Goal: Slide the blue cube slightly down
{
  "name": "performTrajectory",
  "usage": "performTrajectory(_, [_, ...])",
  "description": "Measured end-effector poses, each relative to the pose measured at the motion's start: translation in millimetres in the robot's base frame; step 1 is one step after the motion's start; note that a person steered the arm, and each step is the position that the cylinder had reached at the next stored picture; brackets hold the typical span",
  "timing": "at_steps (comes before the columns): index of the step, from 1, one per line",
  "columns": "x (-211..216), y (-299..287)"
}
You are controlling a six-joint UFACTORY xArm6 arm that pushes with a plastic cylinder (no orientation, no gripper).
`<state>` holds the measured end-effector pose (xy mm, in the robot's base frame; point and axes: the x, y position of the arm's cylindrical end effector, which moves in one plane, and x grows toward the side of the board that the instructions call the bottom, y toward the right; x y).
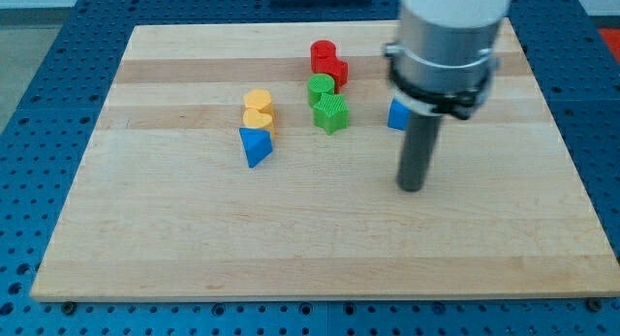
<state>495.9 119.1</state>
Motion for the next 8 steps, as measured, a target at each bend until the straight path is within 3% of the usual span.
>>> performTrajectory(2, [-44,61])
performTrajectory(4, [-120,55])
performTrajectory(5, [-138,30])
performTrajectory(8, [-128,-2])
